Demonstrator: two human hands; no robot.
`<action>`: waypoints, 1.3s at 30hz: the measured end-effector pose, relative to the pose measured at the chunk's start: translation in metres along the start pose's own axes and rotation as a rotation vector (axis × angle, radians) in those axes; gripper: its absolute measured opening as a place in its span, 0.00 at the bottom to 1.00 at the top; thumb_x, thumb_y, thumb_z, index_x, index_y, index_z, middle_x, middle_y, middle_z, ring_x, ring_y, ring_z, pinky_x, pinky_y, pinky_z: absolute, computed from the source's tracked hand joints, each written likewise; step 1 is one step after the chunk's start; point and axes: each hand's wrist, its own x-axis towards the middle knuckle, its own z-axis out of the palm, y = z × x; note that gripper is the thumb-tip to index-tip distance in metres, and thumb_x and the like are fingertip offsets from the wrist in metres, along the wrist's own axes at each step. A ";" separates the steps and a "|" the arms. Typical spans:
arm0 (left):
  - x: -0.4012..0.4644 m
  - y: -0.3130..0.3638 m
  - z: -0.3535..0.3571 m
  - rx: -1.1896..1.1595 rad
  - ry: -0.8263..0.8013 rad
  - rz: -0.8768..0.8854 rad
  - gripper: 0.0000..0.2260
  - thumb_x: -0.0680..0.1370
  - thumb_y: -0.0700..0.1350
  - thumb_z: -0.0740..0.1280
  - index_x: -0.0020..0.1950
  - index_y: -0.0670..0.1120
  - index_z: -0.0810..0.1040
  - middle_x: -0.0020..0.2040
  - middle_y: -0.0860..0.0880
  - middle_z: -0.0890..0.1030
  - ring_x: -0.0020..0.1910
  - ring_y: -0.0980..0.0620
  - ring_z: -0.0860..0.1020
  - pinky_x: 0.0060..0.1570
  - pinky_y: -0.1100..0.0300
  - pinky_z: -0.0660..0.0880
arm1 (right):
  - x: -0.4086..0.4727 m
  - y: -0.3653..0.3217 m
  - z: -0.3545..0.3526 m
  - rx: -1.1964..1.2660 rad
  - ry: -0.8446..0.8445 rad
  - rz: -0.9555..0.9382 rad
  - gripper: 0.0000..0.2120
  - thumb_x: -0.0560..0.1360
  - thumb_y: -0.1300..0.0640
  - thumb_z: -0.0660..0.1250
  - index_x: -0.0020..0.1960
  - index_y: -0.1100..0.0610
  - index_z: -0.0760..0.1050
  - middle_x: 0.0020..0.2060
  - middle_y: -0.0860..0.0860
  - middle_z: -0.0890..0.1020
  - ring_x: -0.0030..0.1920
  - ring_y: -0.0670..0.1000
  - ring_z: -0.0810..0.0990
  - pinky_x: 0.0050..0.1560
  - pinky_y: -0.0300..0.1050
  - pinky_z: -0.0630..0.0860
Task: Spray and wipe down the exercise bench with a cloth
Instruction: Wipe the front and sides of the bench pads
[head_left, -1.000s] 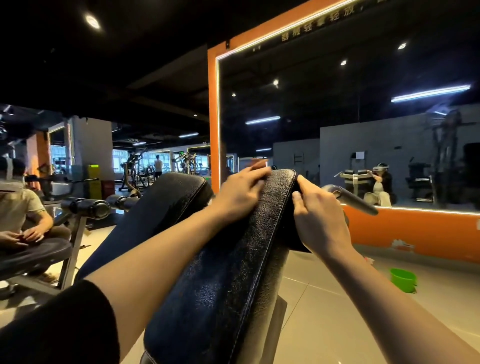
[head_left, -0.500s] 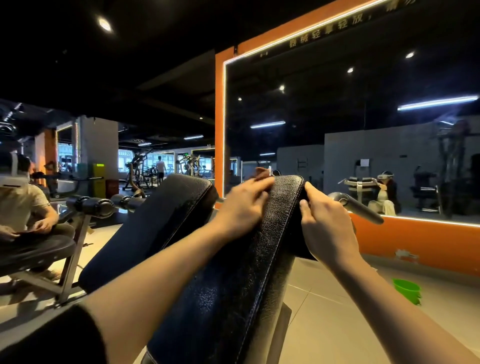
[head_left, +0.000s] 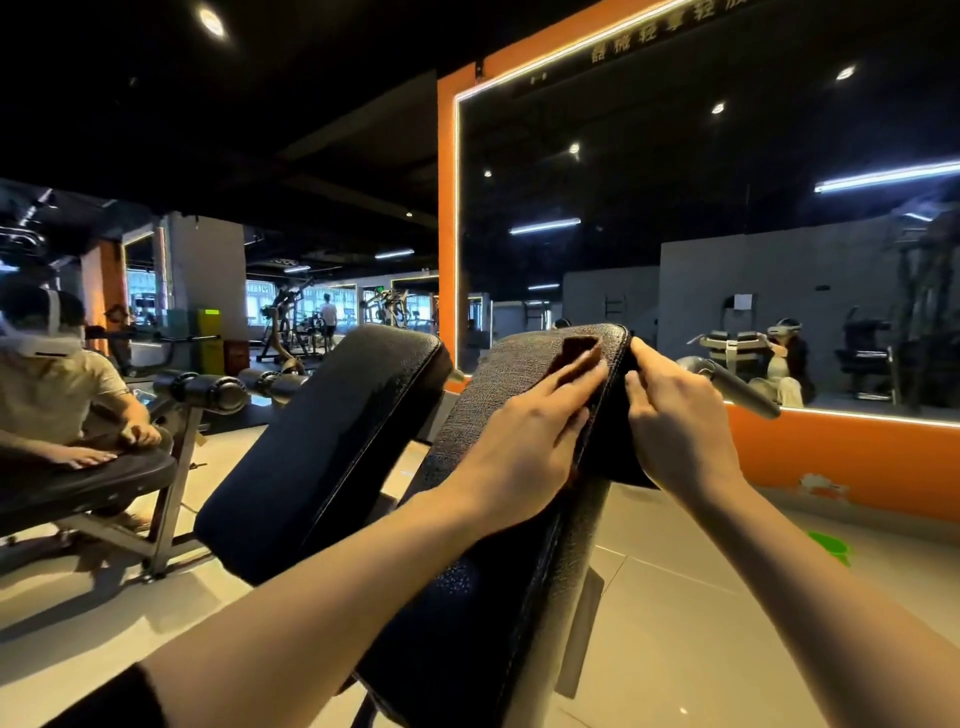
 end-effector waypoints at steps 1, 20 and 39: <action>-0.003 -0.012 -0.004 -0.001 0.001 -0.047 0.21 0.83 0.39 0.57 0.76 0.47 0.63 0.76 0.51 0.63 0.74 0.57 0.59 0.72 0.69 0.51 | -0.001 0.000 0.000 0.000 0.000 0.001 0.12 0.82 0.63 0.54 0.59 0.63 0.75 0.43 0.57 0.80 0.35 0.42 0.69 0.39 0.24 0.65; -0.088 -0.014 -0.017 0.056 0.037 -0.357 0.20 0.83 0.40 0.58 0.76 0.45 0.64 0.75 0.46 0.65 0.74 0.47 0.64 0.71 0.62 0.56 | -0.089 -0.052 0.008 0.171 -0.056 0.228 0.20 0.80 0.67 0.56 0.72 0.62 0.68 0.68 0.58 0.74 0.68 0.56 0.71 0.63 0.35 0.61; -0.170 -0.012 -0.014 -0.056 0.033 -0.255 0.21 0.83 0.39 0.55 0.76 0.46 0.60 0.75 0.53 0.62 0.73 0.57 0.61 0.73 0.64 0.57 | -0.131 -0.071 0.022 0.219 -0.016 0.321 0.21 0.79 0.68 0.57 0.73 0.64 0.66 0.70 0.61 0.71 0.71 0.58 0.69 0.70 0.44 0.62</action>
